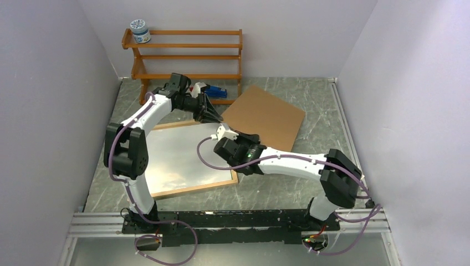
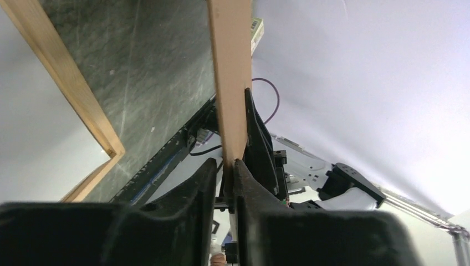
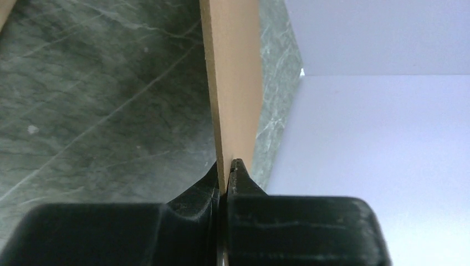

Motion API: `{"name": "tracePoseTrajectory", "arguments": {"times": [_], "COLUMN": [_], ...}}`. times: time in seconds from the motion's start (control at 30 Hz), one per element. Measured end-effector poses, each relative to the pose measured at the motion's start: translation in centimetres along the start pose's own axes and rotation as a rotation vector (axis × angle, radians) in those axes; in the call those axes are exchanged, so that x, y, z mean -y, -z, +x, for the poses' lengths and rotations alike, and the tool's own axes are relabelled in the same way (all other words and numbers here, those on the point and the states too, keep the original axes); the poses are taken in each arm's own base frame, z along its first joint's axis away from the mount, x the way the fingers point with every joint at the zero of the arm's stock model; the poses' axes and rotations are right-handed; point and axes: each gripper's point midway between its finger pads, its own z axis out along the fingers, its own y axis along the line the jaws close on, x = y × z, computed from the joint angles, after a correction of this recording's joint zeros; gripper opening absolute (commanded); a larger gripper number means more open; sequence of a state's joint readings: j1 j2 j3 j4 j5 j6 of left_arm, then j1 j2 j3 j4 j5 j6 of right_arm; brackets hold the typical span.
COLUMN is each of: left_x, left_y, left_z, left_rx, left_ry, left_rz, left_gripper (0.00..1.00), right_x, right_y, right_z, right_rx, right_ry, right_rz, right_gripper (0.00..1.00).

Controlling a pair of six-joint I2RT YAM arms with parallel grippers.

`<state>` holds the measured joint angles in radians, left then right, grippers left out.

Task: Put the photo into the frame
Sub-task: Pick up the photo frame item at the center of the board, then turn over the photo frame item.

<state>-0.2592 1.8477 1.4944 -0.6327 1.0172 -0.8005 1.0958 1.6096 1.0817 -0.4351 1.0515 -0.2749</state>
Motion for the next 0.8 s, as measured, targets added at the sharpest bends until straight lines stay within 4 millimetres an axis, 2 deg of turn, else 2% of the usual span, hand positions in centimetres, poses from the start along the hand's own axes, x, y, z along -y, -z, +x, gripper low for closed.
{"name": "tracePoseTrajectory", "arguments": {"times": [0.03,0.1,0.17,0.2,0.33,0.47,0.63,0.73,0.8], "left_x": [0.2,0.7,1.5,1.9,3.9,6.8,9.1,9.3,8.5], "left_y": [0.1,0.3,0.6,0.8,1.9,4.0,9.1,12.8,14.8], "left_z": [0.1,0.2,0.2,0.3,0.1,0.0,-1.9,-3.7,-4.6], "left_rx": [0.001,0.005,0.014,0.019,0.059,0.139,0.335,0.467,0.538], "left_ry": [-0.008,-0.019,-0.037,-0.053,-0.150,-0.282,-0.371,-0.362,-0.335], "left_rz": [0.003,0.007,0.014,0.017,0.030,0.035,-0.003,-0.040,-0.072], "left_gripper": [0.44,0.70,0.89,0.93,0.94,0.94,0.94,0.94,0.94], "right_x": [0.4,1.3,2.3,3.0,6.0,8.0,10.1,11.7,13.3], "right_y": [0.1,0.5,1.0,1.3,3.0,4.4,5.5,6.3,7.1], "right_z": [0.0,-0.1,-0.2,-0.2,-0.3,-0.5,-1.1,-1.8,-2.5], "right_rx": [0.003,0.013,0.026,0.038,0.105,0.165,0.213,0.247,0.281], "right_ry": [0.002,-0.014,-0.037,-0.051,-0.115,-0.164,-0.242,-0.310,-0.372], "right_rz": [0.007,0.018,0.029,0.035,0.032,0.013,0.008,0.004,0.004], "right_gripper": [0.00,0.00,0.00,0.00,0.00,0.00,0.00,0.00,0.00]}}
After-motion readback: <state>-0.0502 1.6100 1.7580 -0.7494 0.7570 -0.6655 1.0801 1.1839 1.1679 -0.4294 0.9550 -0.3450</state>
